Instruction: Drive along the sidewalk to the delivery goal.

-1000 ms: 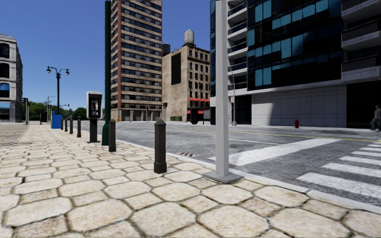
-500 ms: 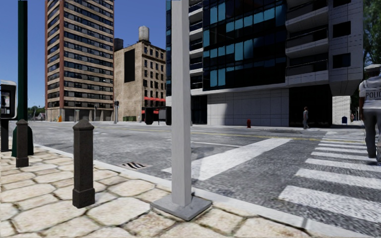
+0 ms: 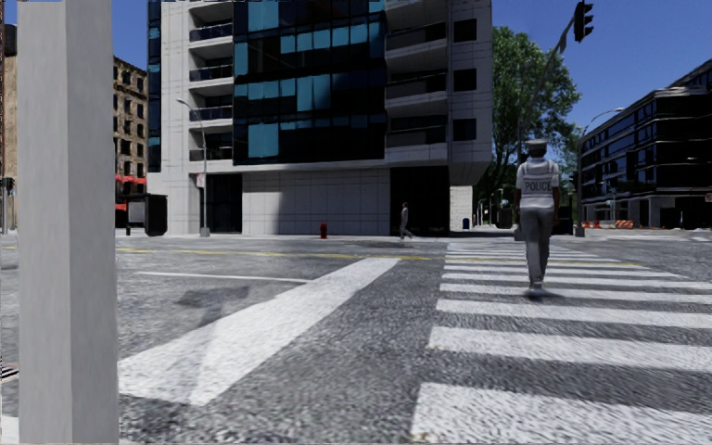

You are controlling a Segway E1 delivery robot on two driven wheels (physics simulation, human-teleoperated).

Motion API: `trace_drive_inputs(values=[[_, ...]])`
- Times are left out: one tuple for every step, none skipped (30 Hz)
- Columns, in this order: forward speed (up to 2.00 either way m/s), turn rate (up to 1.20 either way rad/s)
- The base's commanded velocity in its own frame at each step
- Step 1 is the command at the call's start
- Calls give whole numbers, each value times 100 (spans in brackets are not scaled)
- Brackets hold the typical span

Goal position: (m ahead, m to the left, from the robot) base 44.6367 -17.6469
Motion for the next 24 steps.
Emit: trace_drive_inputs(values=[[151,-102],[151,-102],[151,-102],[151,-102],[151,-102],[151,-102],[151,-102],[151,-102],[150,-100],[150,-80],[150,-66],[150,-66],[150,-63],[151,-55],[151,-39],[151,-39],[151,-29],[151,-25],[151,-25],[151,-25],[151,-25],[153,-24],[153,-24],[154,-22]])
